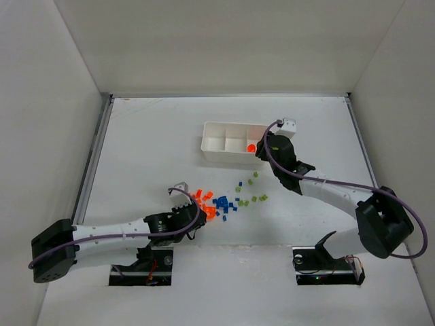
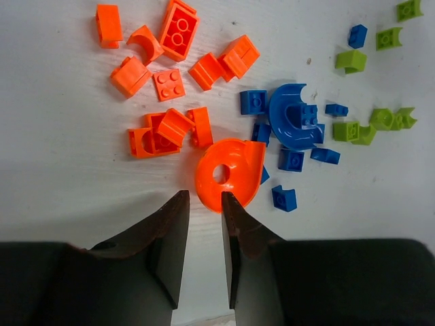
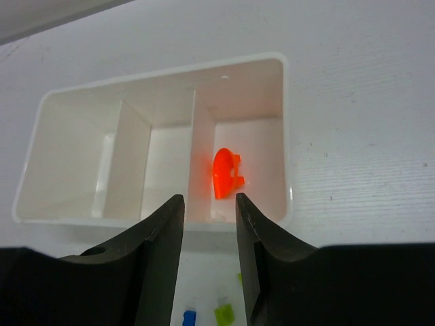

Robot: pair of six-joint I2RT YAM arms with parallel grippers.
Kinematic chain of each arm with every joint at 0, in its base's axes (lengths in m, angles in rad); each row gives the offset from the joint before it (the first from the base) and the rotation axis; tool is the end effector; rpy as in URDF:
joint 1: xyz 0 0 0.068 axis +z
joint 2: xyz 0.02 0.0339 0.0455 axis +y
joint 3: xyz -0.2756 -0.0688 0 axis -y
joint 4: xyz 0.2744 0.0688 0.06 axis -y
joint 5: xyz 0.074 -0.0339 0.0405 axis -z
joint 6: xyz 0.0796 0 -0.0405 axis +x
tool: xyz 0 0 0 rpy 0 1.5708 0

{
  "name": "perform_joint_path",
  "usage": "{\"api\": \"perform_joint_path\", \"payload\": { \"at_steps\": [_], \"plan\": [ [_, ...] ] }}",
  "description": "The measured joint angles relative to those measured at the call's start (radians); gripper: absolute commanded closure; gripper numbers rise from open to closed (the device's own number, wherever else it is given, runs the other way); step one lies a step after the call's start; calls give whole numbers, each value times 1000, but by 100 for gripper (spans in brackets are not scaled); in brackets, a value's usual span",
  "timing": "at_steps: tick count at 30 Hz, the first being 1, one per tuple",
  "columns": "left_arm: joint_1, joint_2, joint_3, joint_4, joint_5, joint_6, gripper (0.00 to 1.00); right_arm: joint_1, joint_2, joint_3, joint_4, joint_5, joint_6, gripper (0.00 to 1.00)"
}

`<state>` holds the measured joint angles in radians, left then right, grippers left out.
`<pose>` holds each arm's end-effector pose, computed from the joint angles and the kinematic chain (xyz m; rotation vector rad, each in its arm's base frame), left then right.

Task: Sort the legos into containers by color

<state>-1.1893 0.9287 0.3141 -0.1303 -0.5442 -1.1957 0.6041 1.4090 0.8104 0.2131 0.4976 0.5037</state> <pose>0.1195 -0.1872 0.1287 -0.2838 2.2610 -0.6879 0.3257 0.1786 0.2263 0.2279 1.9025 0.2609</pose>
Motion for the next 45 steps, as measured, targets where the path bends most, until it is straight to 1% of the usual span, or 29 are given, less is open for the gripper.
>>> {"api": "perform_joint_path", "payload": {
  "at_steps": [2, 8, 12, 17, 19, 20, 21, 26, 31, 33, 35, 37, 39, 42, 44, 45],
  "plan": [
    [0, 0, -14, 5, -9, -32, 74, 24, -23, -25, 2, -2, -4, 58],
    [3, 47, -27, 49, -13, -35, 75, 90, -56, -77, 2, -21, -7, 58],
    [27, 85, -28, 74, -13, -26, 81, 133, -83, -104, 4, -34, -6, 58],
    [53, 133, -28, 141, -13, 2, 88, 150, -113, -134, 5, -37, -6, 58],
    [53, 153, -28, 172, -13, 12, 93, 150, -148, -165, 4, -37, -2, 58],
    [55, 172, -27, 198, -14, 17, 98, 150, -152, -167, 3, -38, -2, 58],
    [58, 182, -27, 212, -14, 17, 99, 150, -166, -175, 3, -39, -2, 58],
    [45, 201, -3, 206, -16, 47, 100, 149, -261, -232, 4, -40, 1, 58],
    [6, 151, 96, 97, -40, 104, 100, 121, -318, -261, 13, -37, 19, 58],
    [-5, 113, 160, 60, -71, 140, 100, 92, -329, -285, 32, -36, 37, 58],
    [-2, 94, 196, 50, -85, 164, 100, 68, -336, -307, 34, -35, 55, 58],
    [27, 95, 246, 51, -93, 208, 100, 45, -351, -333, 36, -34, 75, 58],
    [72, 124, 288, 85, -95, 265, 100, 23, -376, -360, 35, -34, 95, 58],
    [145, 208, 351, 172, -78, 351, 98, -14, -423, -388, 32, -34, 121, 57],
    [197, 294, 418, 242, -45, 415, 98, -42, -473, -408, 37, -33, 141, 58],
    [233, 367, 484, 283, -15, 463, 98, -52, -497, -418, 39, -33, 149, 58]
  ]
}}
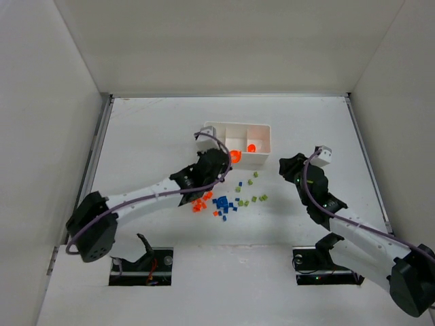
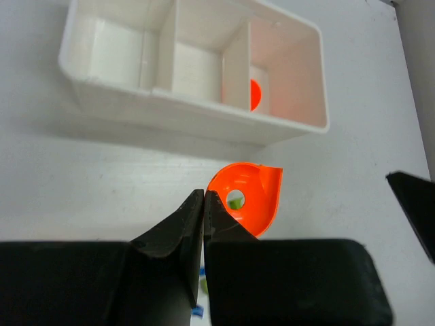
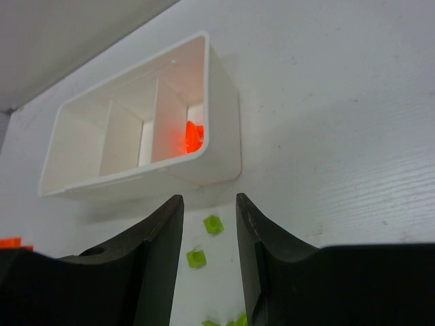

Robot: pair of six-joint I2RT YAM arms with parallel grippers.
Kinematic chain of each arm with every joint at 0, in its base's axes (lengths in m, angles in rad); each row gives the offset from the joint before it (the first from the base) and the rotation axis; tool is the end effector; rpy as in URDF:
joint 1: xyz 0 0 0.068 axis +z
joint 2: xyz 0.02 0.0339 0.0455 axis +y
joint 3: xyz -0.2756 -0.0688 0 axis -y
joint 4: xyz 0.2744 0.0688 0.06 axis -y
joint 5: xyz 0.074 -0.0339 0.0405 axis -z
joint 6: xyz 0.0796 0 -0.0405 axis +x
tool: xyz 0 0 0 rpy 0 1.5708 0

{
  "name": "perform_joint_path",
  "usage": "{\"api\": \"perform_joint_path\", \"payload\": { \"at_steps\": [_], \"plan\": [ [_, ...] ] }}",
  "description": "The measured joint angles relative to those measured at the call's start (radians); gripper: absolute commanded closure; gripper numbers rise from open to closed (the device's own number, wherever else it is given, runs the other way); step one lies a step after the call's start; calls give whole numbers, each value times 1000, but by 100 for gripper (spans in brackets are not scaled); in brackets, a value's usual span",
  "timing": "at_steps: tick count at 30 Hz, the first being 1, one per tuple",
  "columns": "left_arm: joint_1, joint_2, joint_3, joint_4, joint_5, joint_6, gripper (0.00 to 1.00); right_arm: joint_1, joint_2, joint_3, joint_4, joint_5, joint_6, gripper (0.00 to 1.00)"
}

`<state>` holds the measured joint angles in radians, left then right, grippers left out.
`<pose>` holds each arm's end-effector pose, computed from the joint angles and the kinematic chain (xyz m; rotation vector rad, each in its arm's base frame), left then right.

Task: Sort the legos into containers by color

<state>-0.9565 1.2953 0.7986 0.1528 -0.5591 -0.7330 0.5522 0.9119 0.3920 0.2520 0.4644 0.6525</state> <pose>0.2351 -0.2601 0.2530 -0.1672 1.9018 -0.6286 0.2394 0.1056 0.2087 0.4147 1.7829 0.4272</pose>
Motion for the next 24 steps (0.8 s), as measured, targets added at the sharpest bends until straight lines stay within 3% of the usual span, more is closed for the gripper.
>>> {"api": "perform_joint_path", "payload": {
  "at_steps": [7, 11, 15, 19, 22, 24],
  "plan": [
    [135, 421, 410, 174, 161, 135, 97, -19, -33, -27, 3, -1, 34, 58],
    [152, 632, 570, 159, 232, 162, 95, -19, -32, -28, 3, -1, 34, 58],
    [151, 689, 618, 141, 250, 173, 94, -7, -15, -28, 3, -5, 33, 58],
    [151, 706, 644, 135, 262, 182, 84, 15, 26, -28, 0, -9, 34, 56],
    [152, 706, 644, 139, 264, 188, 82, 43, 56, -26, -10, -10, 32, 55],
    [152, 704, 640, 136, 264, 196, 81, 92, 114, -2, -36, -11, 25, 61]
  ]
}}
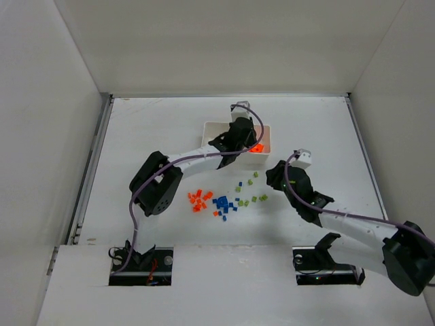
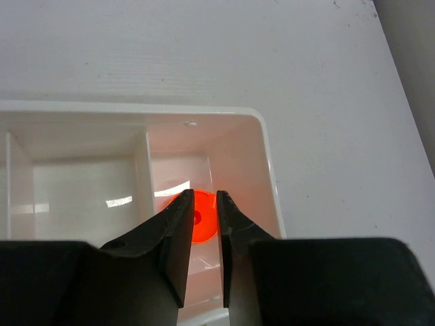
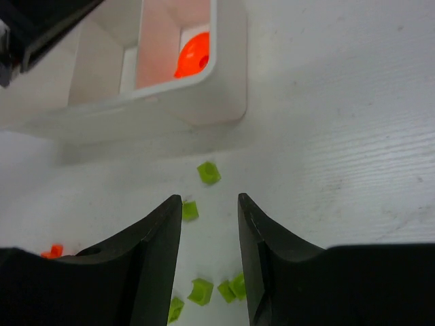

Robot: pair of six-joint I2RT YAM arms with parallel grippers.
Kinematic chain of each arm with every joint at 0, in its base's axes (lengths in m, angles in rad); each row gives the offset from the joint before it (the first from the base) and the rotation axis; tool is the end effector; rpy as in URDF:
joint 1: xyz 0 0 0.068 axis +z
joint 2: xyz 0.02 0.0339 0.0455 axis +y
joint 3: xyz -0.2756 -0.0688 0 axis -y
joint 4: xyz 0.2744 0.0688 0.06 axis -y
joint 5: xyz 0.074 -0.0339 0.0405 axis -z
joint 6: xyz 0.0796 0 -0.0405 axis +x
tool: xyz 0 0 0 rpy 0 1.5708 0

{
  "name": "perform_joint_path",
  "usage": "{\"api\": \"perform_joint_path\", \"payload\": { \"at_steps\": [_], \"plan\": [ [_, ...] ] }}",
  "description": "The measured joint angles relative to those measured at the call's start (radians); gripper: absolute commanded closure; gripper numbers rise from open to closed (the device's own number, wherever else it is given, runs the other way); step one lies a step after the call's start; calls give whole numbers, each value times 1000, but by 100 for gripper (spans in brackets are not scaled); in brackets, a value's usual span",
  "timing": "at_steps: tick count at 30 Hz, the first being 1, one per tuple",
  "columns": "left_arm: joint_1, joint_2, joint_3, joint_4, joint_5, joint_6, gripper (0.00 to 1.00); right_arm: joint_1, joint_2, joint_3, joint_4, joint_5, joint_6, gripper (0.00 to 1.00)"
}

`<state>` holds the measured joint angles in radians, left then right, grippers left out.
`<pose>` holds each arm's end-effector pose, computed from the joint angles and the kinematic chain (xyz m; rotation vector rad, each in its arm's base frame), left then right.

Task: Sort the legos into containers by color

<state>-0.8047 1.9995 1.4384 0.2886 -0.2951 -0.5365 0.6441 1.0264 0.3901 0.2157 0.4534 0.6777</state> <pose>0.3935 -0.3756 0.2285 0.0410 1.8835 -0.6649 0.2340 0.1321 0.1750 0.3240 1.9433 0.4204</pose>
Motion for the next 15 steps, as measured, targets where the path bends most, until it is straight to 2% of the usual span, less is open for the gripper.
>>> {"api": "perform_joint_path", "payload": {
  "at_steps": [2, 6, 11, 15],
  "plan": [
    [0, -28, -43, 22, -1, 16, 80, 56, 73, 28, -8, 0, -16, 68],
    [5, -240, -303, 29, -27, 36, 78, 170, 224, 99, -24, -21, -57, 71],
    [64, -523, -593, 47, -77, 28, 73, 324, 362, 218, -25, -73, -120, 57],
    [130, -696, -758, 59, -115, 15, 70, 360, 467, 333, -17, -133, -141, 46]
  ]
}}
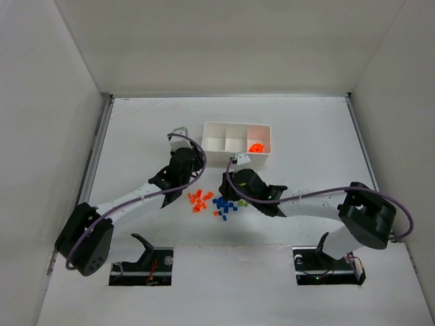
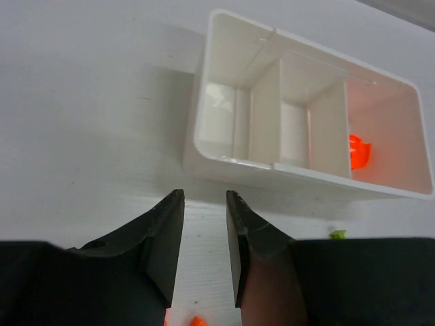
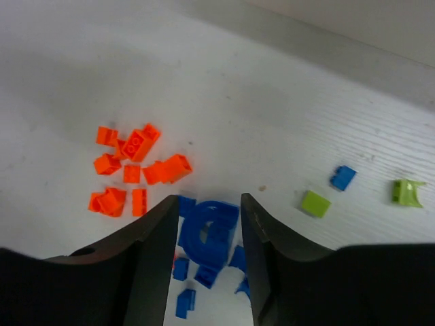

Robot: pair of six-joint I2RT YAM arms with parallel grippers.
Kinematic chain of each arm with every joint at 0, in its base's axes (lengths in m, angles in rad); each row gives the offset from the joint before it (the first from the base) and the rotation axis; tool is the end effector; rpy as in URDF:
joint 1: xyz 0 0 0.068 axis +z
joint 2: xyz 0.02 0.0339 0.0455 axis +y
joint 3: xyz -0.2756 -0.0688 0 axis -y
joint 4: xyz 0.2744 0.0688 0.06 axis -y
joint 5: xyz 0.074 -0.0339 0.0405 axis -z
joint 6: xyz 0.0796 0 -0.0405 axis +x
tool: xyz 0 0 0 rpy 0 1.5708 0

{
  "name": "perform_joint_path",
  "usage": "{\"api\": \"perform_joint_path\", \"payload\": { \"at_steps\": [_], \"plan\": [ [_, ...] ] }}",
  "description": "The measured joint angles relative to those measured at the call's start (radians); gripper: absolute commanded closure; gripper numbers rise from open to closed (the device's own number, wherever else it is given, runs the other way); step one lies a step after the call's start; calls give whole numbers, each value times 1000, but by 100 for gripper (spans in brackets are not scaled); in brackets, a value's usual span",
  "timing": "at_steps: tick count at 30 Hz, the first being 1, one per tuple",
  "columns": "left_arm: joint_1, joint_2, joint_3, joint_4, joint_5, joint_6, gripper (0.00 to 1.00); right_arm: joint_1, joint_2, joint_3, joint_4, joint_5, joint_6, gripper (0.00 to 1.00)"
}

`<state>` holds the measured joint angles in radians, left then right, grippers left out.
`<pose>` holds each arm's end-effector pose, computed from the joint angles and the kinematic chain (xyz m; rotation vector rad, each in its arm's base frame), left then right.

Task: Sort the legos into containers by color

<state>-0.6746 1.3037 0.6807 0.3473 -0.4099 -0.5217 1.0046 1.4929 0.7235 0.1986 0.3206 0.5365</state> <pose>0.2905 -0.1917 0.2279 -0.1468 1.8423 -0.4640 0.2160 0.2931 0.1597 -0.3146 2.1399 0.5699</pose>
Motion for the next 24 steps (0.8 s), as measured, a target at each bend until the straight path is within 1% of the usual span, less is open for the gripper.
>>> {"api": "perform_joint_path", "payload": {
  "at_steps": [2, 5, 6, 9, 11, 18, 22, 24],
  "plan": [
    [28, -74, -76, 7, -12, -11, 68, 6, 42, 40, 1, -21, -8, 42],
    [63, -157, -174, 8, -20, -33, 67, 10, 133, 111, 0, -48, -13, 41],
    [77, -175, -203, 7, -20, -41, 67, 14, 174, 142, -4, -59, -15, 40],
    [101, -197, -249, 7, -19, -52, 64, 23, 222, 173, -14, -75, -21, 39],
    [114, -221, -283, 12, -18, -59, 59, 25, 249, 194, -31, -87, -27, 39],
    [162, -308, -348, 42, -13, -63, 57, 30, 304, 253, -85, -97, -48, 43],
    [182, -309, -362, 61, -6, -64, 57, 31, 320, 259, -117, -97, -53, 50],
    [185, -304, -363, 73, 3, -66, 57, 31, 328, 264, -121, -95, -55, 50]
  ]
}}
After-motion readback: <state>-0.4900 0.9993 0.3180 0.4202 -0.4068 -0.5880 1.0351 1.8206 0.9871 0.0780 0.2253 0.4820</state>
